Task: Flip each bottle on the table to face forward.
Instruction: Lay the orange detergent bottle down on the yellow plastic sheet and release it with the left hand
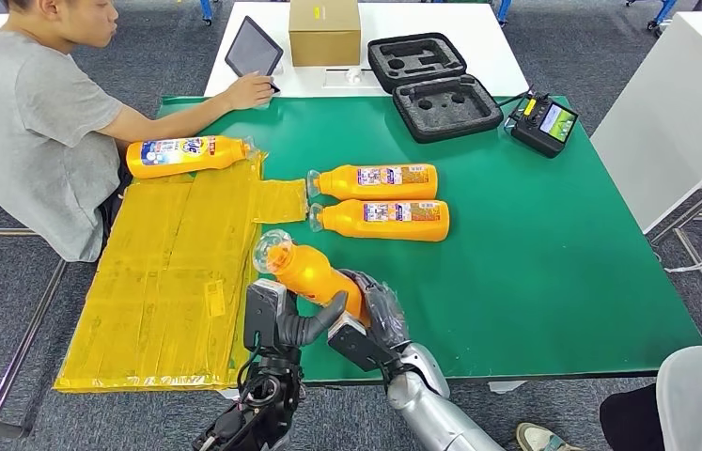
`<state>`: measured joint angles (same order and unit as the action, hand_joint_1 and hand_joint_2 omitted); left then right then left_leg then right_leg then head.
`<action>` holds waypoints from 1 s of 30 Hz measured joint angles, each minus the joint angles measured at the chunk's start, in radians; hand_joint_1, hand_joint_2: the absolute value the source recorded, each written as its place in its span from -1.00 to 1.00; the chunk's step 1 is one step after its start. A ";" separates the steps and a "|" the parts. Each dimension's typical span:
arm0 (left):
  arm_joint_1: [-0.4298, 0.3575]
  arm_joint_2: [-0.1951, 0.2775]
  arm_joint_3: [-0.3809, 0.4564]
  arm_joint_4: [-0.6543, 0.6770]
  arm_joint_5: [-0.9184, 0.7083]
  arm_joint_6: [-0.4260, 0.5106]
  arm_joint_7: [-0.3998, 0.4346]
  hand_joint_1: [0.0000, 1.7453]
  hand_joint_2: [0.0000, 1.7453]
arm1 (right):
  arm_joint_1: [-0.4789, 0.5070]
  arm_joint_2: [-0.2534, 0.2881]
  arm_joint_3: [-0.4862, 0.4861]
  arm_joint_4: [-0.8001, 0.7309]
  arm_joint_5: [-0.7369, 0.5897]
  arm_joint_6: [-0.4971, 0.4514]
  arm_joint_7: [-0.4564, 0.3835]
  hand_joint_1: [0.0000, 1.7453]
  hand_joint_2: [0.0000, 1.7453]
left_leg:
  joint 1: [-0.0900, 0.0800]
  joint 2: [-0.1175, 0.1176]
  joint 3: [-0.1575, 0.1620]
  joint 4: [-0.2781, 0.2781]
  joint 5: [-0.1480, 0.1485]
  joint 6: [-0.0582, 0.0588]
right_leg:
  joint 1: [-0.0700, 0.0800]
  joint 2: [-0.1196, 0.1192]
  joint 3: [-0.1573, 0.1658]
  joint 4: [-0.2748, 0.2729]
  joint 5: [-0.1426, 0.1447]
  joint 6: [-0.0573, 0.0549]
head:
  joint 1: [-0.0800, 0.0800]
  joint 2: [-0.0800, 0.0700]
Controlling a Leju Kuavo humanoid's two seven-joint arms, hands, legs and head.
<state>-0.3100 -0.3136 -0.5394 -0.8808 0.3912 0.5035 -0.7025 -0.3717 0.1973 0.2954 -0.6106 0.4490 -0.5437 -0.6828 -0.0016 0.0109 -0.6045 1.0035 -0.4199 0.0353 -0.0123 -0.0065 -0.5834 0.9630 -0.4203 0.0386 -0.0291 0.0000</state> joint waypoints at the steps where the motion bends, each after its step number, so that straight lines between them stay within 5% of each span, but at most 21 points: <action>1: 0.000 -0.001 0.002 0.000 0.000 -0.002 0.000 0.45 1.00 | -0.001 0.001 0.002 0.002 0.000 -0.002 0.000 0.31 1.00 | 0.000 0.000 0.000 0.000 0.000 0.000 | 0.000 0.000 0.000 0.000 0.000 0.000 | 0.000 0.000; 3: 0.000 -0.002 0.006 0.000 -0.001 -0.006 0.000 0.84 1.00 | -0.003 0.002 0.006 0.007 0.000 -0.006 0.001 -0.54 1.00 | 0.000 0.000 0.000 0.000 0.000 0.000 | 0.000 0.000 0.000 0.000 0.000 0.000 | 0.000 0.000; 5: 0.000 -0.002 0.010 -0.001 0.000 -0.010 0.000 0.97 1.00 | -0.003 0.004 0.008 0.010 0.000 -0.011 0.002 -0.99 1.00 | 0.000 0.000 0.000 0.000 0.000 0.000 | 0.000 0.000 0.000 0.000 0.000 0.000 | 0.000 0.000; 30: 0.012 0.005 0.046 -0.027 -0.002 -0.028 0.000 1.00 1.00 | -0.007 0.014 0.023 0.039 -0.044 -0.038 -0.016 -1.00 1.00 | 0.000 0.000 0.000 0.000 0.000 0.000 | 0.000 0.000 0.000 0.000 0.000 0.000 | 0.000 0.000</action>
<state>-0.2978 -0.3085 -0.4930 -0.9073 0.3897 0.4758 -0.7024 -0.3791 0.2115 0.3180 -0.5715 0.4055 -0.5818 -0.6984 -0.0016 0.0108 -0.6049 1.0035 -0.4199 0.0353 -0.0124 -0.0065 -0.5838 0.9631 -0.4203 0.0386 -0.0291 0.0000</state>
